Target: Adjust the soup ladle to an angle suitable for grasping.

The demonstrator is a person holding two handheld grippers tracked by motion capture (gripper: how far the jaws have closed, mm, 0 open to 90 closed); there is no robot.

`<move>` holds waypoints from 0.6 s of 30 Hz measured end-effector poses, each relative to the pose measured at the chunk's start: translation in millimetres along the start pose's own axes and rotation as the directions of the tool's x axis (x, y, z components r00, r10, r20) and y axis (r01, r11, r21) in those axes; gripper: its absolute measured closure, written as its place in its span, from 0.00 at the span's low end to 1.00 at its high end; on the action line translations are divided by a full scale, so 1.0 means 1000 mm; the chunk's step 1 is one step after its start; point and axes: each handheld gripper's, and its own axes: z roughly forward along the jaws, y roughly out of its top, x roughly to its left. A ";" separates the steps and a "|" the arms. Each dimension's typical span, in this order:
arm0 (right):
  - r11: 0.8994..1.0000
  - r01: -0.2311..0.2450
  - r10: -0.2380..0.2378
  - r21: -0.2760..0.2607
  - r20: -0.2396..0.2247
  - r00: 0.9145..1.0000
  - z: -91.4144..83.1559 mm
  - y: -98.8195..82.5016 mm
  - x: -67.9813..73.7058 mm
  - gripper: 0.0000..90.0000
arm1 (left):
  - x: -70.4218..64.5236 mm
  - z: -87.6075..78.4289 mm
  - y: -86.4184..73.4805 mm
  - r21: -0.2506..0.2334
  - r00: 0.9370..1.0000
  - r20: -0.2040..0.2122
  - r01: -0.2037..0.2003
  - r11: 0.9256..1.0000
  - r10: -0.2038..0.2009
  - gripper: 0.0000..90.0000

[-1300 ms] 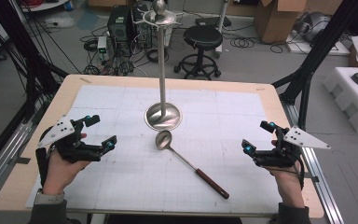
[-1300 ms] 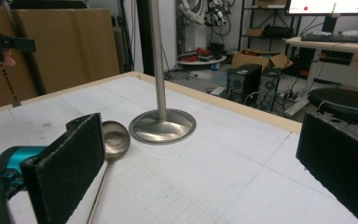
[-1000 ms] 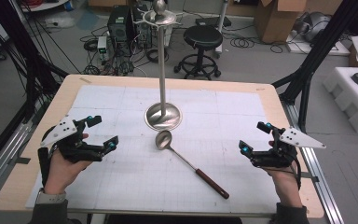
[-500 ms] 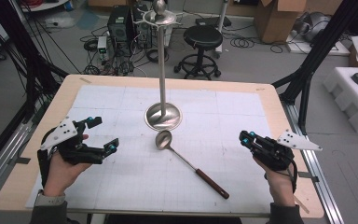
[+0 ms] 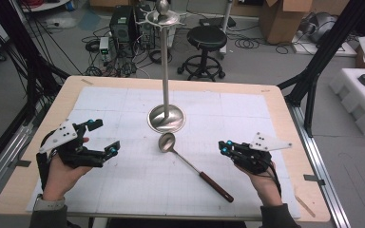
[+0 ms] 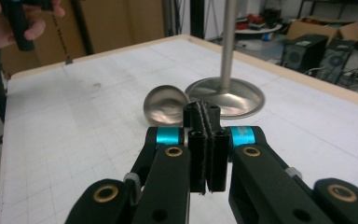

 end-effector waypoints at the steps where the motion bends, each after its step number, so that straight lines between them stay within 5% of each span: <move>1: 1.000 -0.005 0.006 0.010 -0.012 1.000 0.005 0.000 0.000 0.99 | 0.000 0.000 0.000 0.001 1.000 0.000 0.002 1.000 -0.002 0.02; 8: 0.997 -0.023 0.028 0.070 -0.068 0.997 0.027 -0.002 0.000 0.99 | 0.000 0.000 -0.001 0.006 1.000 0.000 0.003 1.000 -0.003 0.02; 12: 0.987 0.024 -0.001 0.161 -0.138 0.990 0.037 -0.011 0.013 1.00 | 0.002 -0.001 -0.002 0.006 1.000 -0.002 0.007 1.000 -0.007 0.02; 18: 0.966 0.018 0.025 0.259 -0.163 0.986 0.040 -0.033 0.021 1.00 | 0.002 0.000 -0.004 0.010 1.000 -0.003 0.015 1.000 -0.015 0.02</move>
